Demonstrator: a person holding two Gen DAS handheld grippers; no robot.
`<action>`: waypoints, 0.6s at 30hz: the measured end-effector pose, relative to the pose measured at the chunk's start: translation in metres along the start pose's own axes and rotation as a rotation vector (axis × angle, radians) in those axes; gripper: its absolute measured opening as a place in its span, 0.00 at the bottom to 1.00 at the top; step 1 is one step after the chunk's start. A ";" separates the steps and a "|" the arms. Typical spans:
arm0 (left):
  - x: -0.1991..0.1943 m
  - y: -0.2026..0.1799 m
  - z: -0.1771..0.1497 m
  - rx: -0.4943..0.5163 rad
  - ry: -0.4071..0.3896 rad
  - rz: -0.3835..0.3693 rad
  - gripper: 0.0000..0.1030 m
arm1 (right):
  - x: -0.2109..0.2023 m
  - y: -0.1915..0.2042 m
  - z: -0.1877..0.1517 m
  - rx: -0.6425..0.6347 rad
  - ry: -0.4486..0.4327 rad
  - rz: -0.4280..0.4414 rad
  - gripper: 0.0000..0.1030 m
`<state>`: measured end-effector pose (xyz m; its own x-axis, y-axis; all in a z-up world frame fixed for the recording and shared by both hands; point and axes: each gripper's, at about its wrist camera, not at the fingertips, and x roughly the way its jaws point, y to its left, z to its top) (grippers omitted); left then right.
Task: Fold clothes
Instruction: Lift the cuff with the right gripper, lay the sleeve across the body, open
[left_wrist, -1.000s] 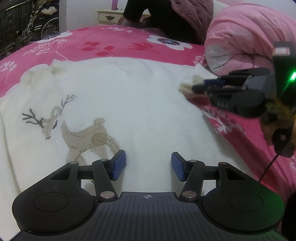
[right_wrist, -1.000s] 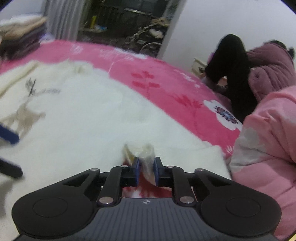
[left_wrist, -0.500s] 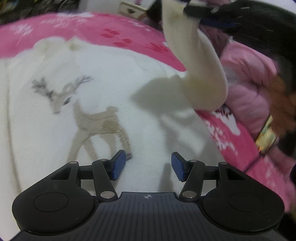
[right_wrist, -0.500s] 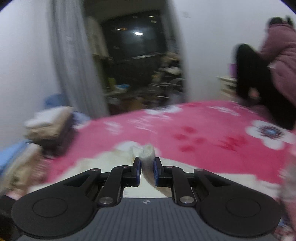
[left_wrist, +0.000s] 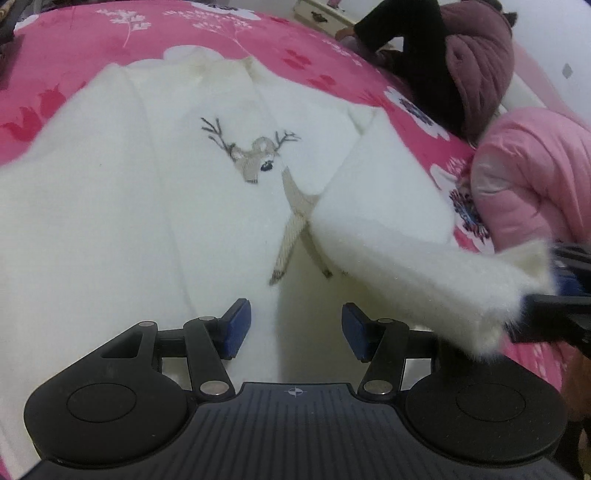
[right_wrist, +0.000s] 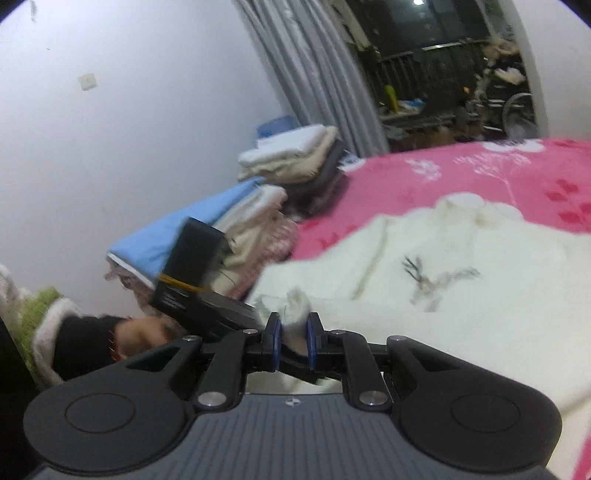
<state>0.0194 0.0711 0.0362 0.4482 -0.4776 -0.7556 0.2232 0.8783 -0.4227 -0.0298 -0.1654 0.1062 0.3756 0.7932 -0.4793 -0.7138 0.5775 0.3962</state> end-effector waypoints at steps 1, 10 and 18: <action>-0.002 0.001 0.000 -0.002 -0.001 -0.001 0.53 | -0.003 -0.002 -0.003 0.022 -0.001 0.001 0.15; -0.029 0.024 -0.014 -0.041 0.002 0.003 0.53 | -0.005 0.015 -0.033 0.081 0.063 0.005 0.16; -0.028 0.006 -0.020 0.012 0.035 -0.055 0.53 | 0.019 0.040 -0.095 0.089 0.354 -0.099 0.38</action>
<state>-0.0091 0.0895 0.0444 0.4041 -0.5253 -0.7489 0.2571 0.8509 -0.4581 -0.1073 -0.1456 0.0388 0.2021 0.6257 -0.7534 -0.6243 0.6751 0.3932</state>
